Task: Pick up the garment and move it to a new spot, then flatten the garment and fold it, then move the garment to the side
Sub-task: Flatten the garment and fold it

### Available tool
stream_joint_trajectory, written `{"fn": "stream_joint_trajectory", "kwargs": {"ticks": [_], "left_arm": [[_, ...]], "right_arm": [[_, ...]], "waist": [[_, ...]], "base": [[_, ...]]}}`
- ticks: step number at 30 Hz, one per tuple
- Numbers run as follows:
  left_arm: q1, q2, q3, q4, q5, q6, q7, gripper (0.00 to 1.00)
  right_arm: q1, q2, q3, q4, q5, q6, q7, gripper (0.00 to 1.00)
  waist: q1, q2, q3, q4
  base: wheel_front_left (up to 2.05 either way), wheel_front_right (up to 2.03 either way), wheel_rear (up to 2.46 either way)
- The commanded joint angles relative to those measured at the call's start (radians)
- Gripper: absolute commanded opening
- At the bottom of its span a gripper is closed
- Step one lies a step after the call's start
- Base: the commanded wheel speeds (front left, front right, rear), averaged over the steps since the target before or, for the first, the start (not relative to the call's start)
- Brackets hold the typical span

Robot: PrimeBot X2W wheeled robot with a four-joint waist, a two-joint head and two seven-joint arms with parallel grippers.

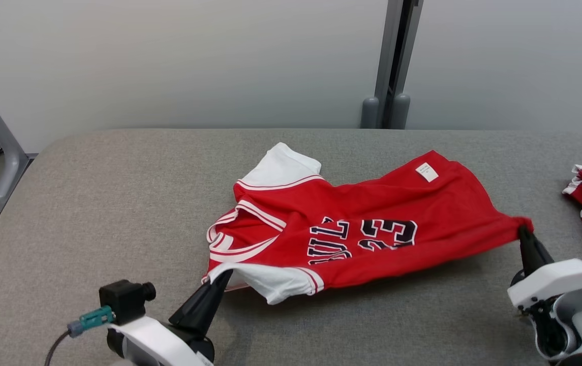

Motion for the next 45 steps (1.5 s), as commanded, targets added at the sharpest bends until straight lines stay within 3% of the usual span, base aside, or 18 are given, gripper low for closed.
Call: {"fn": "stream_joint_trajectory", "kwargs": {"ticks": [1,10,16,23,31,37,42,45], "left_arm": [[-0.029,0.013,0.013,-0.019,-0.018,-0.001,0.007,0.00],[-0.174,0.050,0.115,-0.130,-0.119,0.007,0.069,0.00],[-0.296,0.030,0.195,-0.147,-0.173,0.041,0.081,0.00],[-0.402,-0.003,0.225,-0.116,-0.176,0.080,0.086,0.00],[-0.466,-0.043,0.264,-0.044,-0.223,0.162,0.109,0.00],[-0.515,-0.071,0.295,0.011,-0.321,0.236,0.213,0.00],[-0.625,-0.079,0.313,0.066,-0.361,0.282,0.294,0.00],[-0.752,-0.084,0.321,0.100,-0.356,0.304,0.327,0.00]], "right_arm": [[-0.021,-0.028,0.012,-0.032,0.000,0.000,0.004,0.00],[-0.167,-0.120,0.055,-0.179,0.004,0.000,0.068,0.00],[-0.294,-0.115,0.039,-0.172,-0.014,0.000,0.110,0.00],[-0.376,-0.081,0.028,-0.173,0.029,0.000,0.149,0.00],[-0.430,-0.046,-0.002,-0.161,0.085,0.000,0.183,0.00],[-0.494,-0.029,-0.016,-0.130,0.073,0.000,0.203,0.00],[-0.606,-0.009,-0.023,-0.067,0.050,0.000,0.227,0.00],[-0.730,-0.011,-0.042,-0.018,0.046,0.000,0.238,0.00]], "waist": [[0.0000,0.0000,-0.006,-0.006],[0.0000,0.0000,-0.032,-0.026],[0.0000,0.0000,-0.048,-0.038],[0.0000,0.0000,-0.062,-0.044],[0.0000,0.0000,-0.068,-0.054],[0.0000,0.0000,-0.045,-0.063],[0.0000,0.0000,0.014,-0.072],[0.0000,0.0000,0.111,-0.074]], "base": [[0.00,0.00,0.00],[0.00,0.00,0.00],[0.00,0.00,0.00],[0.00,0.00,0.00],[0.00,0.00,0.00],[0.00,0.00,0.00],[0.00,0.00,0.00],[0.00,0.00,0.00]]}}
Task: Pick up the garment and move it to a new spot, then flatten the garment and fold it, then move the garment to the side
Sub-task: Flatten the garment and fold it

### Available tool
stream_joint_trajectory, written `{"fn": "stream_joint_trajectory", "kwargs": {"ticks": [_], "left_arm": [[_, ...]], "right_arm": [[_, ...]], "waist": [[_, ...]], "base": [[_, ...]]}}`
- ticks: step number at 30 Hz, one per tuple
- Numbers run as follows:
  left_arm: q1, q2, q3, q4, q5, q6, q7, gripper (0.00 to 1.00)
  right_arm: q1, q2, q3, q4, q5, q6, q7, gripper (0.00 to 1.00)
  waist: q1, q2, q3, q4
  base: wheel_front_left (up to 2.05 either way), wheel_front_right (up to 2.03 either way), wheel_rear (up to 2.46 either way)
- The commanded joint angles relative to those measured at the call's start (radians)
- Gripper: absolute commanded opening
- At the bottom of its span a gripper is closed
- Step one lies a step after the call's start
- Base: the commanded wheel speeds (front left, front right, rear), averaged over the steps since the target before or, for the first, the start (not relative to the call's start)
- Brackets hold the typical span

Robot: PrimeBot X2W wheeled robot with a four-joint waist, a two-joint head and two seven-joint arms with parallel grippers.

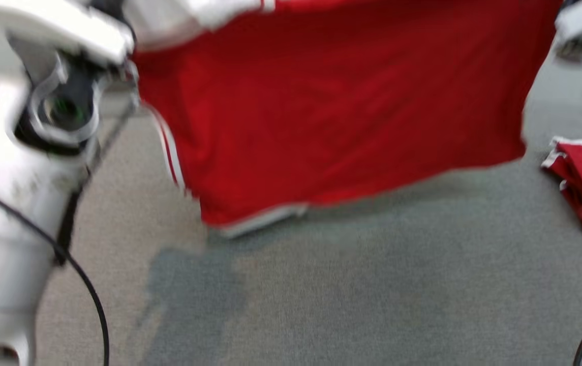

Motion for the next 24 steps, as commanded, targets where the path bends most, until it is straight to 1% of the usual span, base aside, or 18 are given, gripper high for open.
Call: {"fn": "stream_joint_trajectory", "kwargs": {"ticks": [1,2,4,6,9,10,11,13,15,16,18,19,20,22,24], "left_arm": [[-0.112,0.002,0.003,0.017,0.020,0.009,0.010,0.00],[-0.164,-0.001,0.000,0.032,0.034,0.010,0.012,0.00],[-0.274,-0.008,-0.009,0.075,0.071,-0.002,0.001,0.00],[-0.396,-0.020,-0.020,0.126,0.116,-0.027,-0.022,0.00],[-0.567,-0.046,-0.018,0.224,0.176,-0.065,-0.099,0.00],[-0.663,-0.070,-0.010,0.288,0.203,-0.095,-0.170,0.00],[-0.703,-0.081,-0.004,0.319,0.217,-0.113,-0.211,0.00],[-0.790,-0.099,0.013,0.364,0.241,-0.154,-0.291,0.00],[-0.847,-0.121,0.033,0.406,0.259,-0.192,-0.330,0.00],[-0.864,-0.131,0.042,0.425,0.272,-0.208,-0.340,0.00],[-0.886,-0.155,0.061,0.460,0.299,-0.232,-0.348,0.00],[-0.892,-0.162,0.084,0.466,0.309,-0.241,-0.349,0.00],[-0.892,-0.162,0.084,0.466,0.309,-0.241,-0.349,0.00],[-0.874,-0.182,0.117,0.478,0.336,-0.259,-0.350,0.00],[-0.842,-0.200,0.137,0.499,0.364,-0.272,-0.350,0.00]], "right_arm": [[-0.104,-0.012,-0.015,0.029,-0.018,0.000,-0.004,0.00],[-0.156,-0.014,-0.013,0.043,-0.029,0.000,-0.014,0.00],[-0.257,-0.021,-0.010,0.081,-0.061,0.000,-0.042,0.00],[-0.365,-0.012,-0.002,0.106,-0.081,0.000,-0.080,0.00],[-0.499,-0.004,0.001,0.142,-0.095,0.000,-0.171,0.00],[-0.563,0.008,0.002,0.164,-0.088,0.000,-0.234,0.00],[-0.587,0.014,0.010,0.168,-0.085,0.000,-0.257,0.00],[-0.636,0.017,0.020,0.133,-0.077,0.000,-0.290,0.00],[-0.649,0.010,0.012,0.099,-0.063,0.000,-0.301,0.00],[-0.647,0.005,-0.008,0.074,-0.059,0.000,-0.302,0.00],[-0.615,0.023,-0.062,0.035,-0.042,0.000,-0.300,0.00],[-0.597,0.034,-0.086,0.020,-0.037,0.000,-0.300,0.00],[-0.597,0.034,-0.086,0.020,-0.037,0.000,-0.300,0.00],[-0.558,0.055,-0.120,0.001,-0.021,0.000,-0.300,0.00],[-0.517,0.067,-0.142,0.012,-0.002,0.000,-0.300,0.00]], "waist": [[0.0000,0.0000,0.131,-0.005],[0.0000,0.0000,0.174,-0.004],[0.0000,0.0000,0.251,-0.002],[0.0000,0.0000,0.320,-0.001],[0.0000,0.0000,0.405,-0.003],[0.0000,0.0000,0.447,-0.004],[0.0000,0.0000,0.461,-0.004],[0.0000,0.0000,0.493,-0.004],[0.0000,0.0000,0.521,-0.003],[0.0000,0.0000,0.534,-0.001],[0.0000,0.0000,0.557,0.003],[0.0000,0.0000,0.567,0.005],[0.0000,0.0000,0.567,0.005],[0.0000,0.0000,0.585,0.011],[0.0000,0.0000,0.600,0.017]], "base": [[0.00,0.00,0.00],[0.00,0.00,0.00],[0.00,0.00,0.00],[0.00,0.00,0.00],[0.00,0.00,0.00],[0.00,0.00,0.00],[0.00,0.00,0.00],[0.00,0.00,0.00],[0.00,0.00,0.00],[0.00,0.00,0.00],[0.00,0.00,0.00],[0.00,0.00,0.00],[0.00,0.00,0.00],[0.00,0.00,0.00],[0.00,0.00,0.00]]}}
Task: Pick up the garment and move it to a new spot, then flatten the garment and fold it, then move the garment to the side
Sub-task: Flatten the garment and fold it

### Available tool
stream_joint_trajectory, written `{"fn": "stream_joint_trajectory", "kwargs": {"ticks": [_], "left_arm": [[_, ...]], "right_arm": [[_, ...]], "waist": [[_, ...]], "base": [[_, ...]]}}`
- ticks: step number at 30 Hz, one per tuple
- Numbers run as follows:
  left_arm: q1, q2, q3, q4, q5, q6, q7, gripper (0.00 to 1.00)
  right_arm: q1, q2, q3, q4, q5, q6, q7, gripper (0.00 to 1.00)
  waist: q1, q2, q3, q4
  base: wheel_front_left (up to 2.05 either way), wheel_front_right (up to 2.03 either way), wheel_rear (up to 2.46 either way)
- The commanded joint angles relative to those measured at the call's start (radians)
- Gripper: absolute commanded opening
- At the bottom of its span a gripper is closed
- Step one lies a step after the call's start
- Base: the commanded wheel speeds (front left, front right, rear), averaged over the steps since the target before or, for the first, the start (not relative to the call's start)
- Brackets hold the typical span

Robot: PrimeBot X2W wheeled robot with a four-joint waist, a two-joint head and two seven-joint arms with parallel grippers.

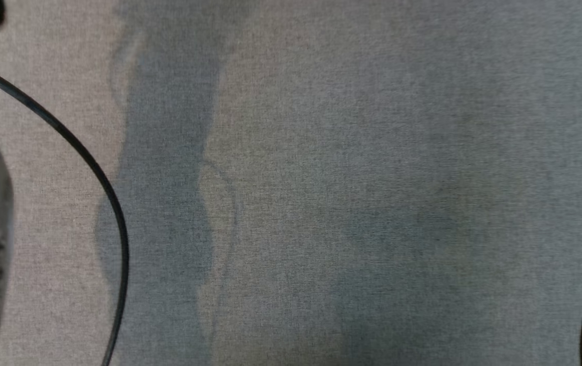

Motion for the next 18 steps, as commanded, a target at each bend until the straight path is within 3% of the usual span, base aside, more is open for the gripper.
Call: {"fn": "stream_joint_trajectory", "kwargs": {"ticks": [1,4,10,18], "left_arm": [[0.034,-0.004,0.013,0.014,0.015,-0.008,-0.004,0.00],[0.095,-0.024,0.030,0.060,0.035,-0.020,-0.004,0.00],[0.224,-0.042,-0.024,0.172,0.023,-0.032,-0.005,0.00],[0.417,-0.028,-0.170,0.169,-0.004,-0.032,0.019,0.00]], "right_arm": [[0.028,0.000,-0.005,0.012,0.016,0.000,-0.005,0.00],[0.095,0.011,0.034,0.061,0.029,0.000,-0.004,0.00],[0.211,-0.002,0.128,0.133,0.089,0.000,-0.003,0.00],[0.365,-0.049,0.277,0.178,0.204,0.000,0.002,0.00]], "waist": [[0.0000,0.0000,0.024,0.013],[0.0000,0.0000,0.037,0.022],[0.0000,0.0000,0.034,0.034],[0.0000,0.0000,-0.046,0.042]], "base": [[0.00,0.00,0.00],[0.00,0.00,0.00],[0.00,0.00,0.00],[0.00,0.00,0.00]]}}
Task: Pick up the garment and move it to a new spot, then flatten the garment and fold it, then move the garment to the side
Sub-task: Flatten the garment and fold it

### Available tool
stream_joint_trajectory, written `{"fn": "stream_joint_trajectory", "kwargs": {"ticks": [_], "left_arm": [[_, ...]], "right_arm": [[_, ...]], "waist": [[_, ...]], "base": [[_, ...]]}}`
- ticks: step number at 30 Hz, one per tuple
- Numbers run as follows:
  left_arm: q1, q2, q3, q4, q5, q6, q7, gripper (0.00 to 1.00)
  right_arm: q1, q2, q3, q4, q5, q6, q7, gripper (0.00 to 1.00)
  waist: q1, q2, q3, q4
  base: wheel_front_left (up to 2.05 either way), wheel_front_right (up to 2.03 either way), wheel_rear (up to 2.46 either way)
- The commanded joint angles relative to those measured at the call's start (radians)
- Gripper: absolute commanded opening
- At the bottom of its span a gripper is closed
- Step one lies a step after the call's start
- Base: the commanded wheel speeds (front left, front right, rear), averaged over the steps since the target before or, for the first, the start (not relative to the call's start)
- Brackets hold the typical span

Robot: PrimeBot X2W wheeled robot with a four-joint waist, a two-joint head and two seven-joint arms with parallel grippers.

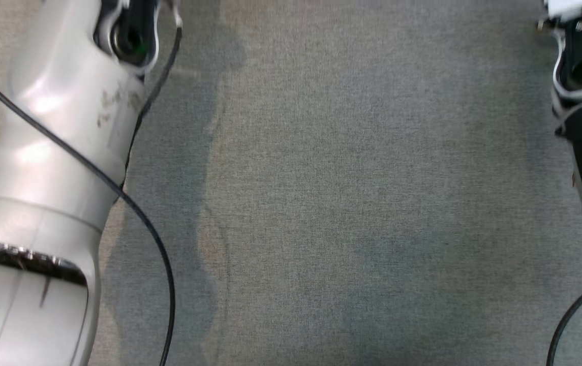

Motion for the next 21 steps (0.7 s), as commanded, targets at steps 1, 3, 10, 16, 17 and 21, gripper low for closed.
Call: {"fn": "stream_joint_trajectory", "kwargs": {"ticks": [1,3,10,16,17,21], "left_arm": [[0.037,0.023,-0.020,0.008,-0.001,-0.003,0.005,0.00],[0.087,0.032,-0.050,0.028,-0.002,-0.003,0.014,0.00],[0.265,0.057,-0.138,0.075,-0.022,-0.003,0.062,0.00],[0.409,0.070,-0.199,0.073,-0.032,-0.003,0.063,0.00],[0.430,0.072,-0.211,0.068,-0.031,-0.003,0.062,0.00],[0.500,0.081,-0.250,0.056,-0.040,-0.003,0.068,0.00]], "right_arm": [[0.035,-0.016,0.017,0.010,0.024,0.000,0.003,0.00],[0.079,-0.025,0.045,0.027,0.050,0.000,0.013,0.00],[0.219,-0.055,0.133,0.112,0.104,0.000,0.069,0.00],[0.295,-0.073,0.205,0.150,0.110,0.000,0.088,0.00],[0.302,-0.076,0.214,0.155,0.112,0.000,0.086,0.00],[0.329,-0.082,0.238,0.166,0.127,0.000,0.078,0.00]], "waist": [[0.0000,0.0000,-0.042,0.001],[0.0000,0.0000,-0.077,0.000],[0.0000,0.0000,-0.203,0.000],[0.0000,0.0000,-0.273,-0.002],[0.0000,0.0000,-0.281,0.000],[0.0000,0.0000,-0.311,0.012]], "base": [[0.00,0.00,0.00],[0.00,0.00,0.00],[0.00,0.00,0.00],[0.00,0.00,0.00],[0.00,0.00,0.00],[0.00,0.00,0.00]]}}
